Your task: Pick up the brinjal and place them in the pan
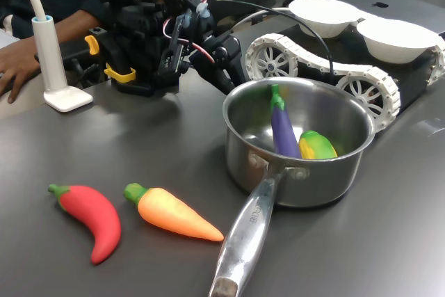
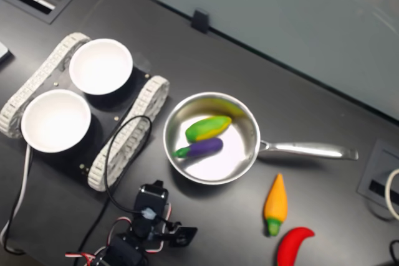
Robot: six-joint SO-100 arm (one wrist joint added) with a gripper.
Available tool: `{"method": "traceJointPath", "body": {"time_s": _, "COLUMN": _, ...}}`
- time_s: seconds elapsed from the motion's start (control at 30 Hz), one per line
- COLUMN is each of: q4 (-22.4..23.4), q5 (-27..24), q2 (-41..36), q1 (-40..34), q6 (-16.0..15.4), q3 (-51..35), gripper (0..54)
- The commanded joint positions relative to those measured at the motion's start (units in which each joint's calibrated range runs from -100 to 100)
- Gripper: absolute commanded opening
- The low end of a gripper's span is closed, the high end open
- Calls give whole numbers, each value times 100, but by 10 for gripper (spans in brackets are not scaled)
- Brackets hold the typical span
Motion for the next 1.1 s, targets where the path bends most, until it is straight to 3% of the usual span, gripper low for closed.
{"method": "traceJointPath", "body": {"time_s": 0.0, "q4": -228, "q5": 181, "q2": -83, "q1": -275, "q6": -65, "q3": -101, "gripper": 2}}
{"method": "traceJointPath", "body": {"time_s": 0.43, "q4": -245, "q5": 39, "q2": -83, "q1": -45, "q6": -65, "q3": -101, "gripper": 2}}
{"method": "traceJointPath", "body": {"time_s": 0.6, "q4": -245, "q5": 34, "q2": -83, "q1": -45, "q6": -65, "q3": -101, "gripper": 45}}
{"method": "traceJointPath", "body": {"time_s": 0.83, "q4": -253, "q5": 34, "q2": -83, "q1": -45, "q6": -65, "q3": -101, "gripper": 2}}
{"method": "traceJointPath", "body": {"time_s": 1.07, "q4": -253, "q5": 29, "q2": -83, "q1": -45, "q6": -65, "q3": -101, "gripper": 2}}
